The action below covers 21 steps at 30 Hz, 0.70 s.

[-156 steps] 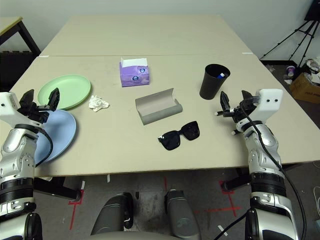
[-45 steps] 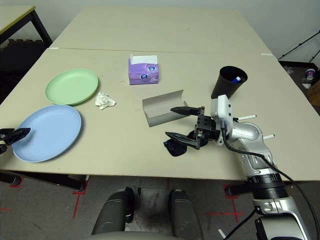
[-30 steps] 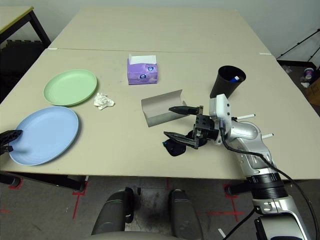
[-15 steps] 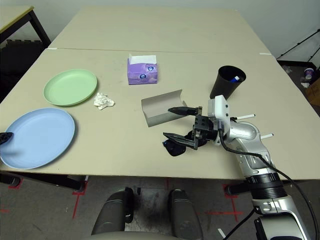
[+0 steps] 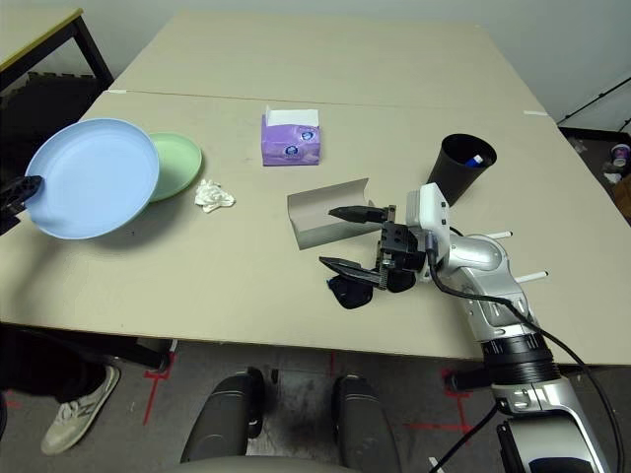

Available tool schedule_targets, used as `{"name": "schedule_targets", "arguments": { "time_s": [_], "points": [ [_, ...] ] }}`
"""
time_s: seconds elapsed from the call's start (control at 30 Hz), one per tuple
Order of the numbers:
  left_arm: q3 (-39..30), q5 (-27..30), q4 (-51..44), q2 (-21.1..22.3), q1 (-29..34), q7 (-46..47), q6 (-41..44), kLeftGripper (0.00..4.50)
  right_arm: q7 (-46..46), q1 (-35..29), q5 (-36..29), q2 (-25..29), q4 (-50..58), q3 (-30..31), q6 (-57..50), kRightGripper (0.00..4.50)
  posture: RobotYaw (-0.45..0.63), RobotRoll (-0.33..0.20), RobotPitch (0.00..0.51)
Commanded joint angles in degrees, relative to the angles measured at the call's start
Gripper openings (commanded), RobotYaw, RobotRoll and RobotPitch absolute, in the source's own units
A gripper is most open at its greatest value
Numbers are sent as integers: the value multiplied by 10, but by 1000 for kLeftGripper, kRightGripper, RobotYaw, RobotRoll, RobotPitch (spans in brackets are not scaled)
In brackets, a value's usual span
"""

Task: Organize and tidy the items on the table.

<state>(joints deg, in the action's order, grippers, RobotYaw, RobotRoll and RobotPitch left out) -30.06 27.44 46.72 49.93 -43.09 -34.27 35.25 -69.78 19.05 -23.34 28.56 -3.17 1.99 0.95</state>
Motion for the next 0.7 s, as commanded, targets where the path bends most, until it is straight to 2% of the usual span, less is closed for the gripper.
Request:
{"name": "schedule_targets", "arguments": {
  "time_s": [0.03,0.13,0.23,0.7],
  "points": [
    [24,-38,80,-10,-56,42,-55,17,4,-6,-2,5,17,4,-8,4500,28,0,116],
    [39,-63,144,-21,-108,82,-101,17,7,-6,-2,6,23,3,-13,4500,25,0,115],
    [51,-78,182,-27,-133,90,-127,17,9,-5,-1,6,24,3,-15,4500,17,0,114],
    [48,-86,233,-44,-162,107,-161,17,7,-16,5,5,7,2,6,4500,11,0,112]
  ]
}}
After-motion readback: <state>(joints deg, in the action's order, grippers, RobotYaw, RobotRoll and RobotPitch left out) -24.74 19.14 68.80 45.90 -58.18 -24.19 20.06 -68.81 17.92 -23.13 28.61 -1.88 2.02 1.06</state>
